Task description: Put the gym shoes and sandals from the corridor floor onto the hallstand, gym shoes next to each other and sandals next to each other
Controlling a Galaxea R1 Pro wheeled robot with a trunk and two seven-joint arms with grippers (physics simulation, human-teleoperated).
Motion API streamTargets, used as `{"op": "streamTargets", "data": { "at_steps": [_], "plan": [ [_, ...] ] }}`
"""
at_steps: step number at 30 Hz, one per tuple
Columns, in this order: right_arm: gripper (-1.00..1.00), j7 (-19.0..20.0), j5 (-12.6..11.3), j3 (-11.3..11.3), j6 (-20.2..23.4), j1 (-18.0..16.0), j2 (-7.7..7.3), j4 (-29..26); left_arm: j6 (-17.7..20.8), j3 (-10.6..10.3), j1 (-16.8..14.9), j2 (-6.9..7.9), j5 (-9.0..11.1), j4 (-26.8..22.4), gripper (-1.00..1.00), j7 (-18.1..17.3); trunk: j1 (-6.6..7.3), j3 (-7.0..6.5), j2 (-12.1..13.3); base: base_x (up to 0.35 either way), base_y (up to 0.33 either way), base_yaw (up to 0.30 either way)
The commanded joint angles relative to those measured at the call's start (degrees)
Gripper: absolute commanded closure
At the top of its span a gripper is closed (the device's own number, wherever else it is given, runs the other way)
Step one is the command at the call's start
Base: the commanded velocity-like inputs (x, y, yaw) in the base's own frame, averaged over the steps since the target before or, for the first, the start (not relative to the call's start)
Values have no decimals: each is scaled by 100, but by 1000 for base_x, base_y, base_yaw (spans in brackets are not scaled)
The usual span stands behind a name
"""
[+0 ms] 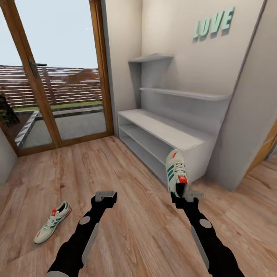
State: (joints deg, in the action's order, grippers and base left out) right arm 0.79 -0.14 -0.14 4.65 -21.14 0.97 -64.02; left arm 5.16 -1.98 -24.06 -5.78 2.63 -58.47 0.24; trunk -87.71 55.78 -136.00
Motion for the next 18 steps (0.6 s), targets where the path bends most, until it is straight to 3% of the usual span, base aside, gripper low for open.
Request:
{"op": "streamTargets", "data": {
  "at_steps": [1,10,18],
  "plan": [
    [100,9,-4,-4,36,0,2,-14,29,-4,-2,-1,28,-6,-100,2,-1,3,-2,243,223,293],
    [100,9,-4,-4,36,2,2,-14,29,-4,-2,-1,28,-6,-100,5,-1,-22,-2,241,210,293],
    [100,9,-4,-4,36,1,3,-14,23,-4,-2,-2,28,-6,-100,3,-1,-39,-2,162,40,226]
  ]
}}
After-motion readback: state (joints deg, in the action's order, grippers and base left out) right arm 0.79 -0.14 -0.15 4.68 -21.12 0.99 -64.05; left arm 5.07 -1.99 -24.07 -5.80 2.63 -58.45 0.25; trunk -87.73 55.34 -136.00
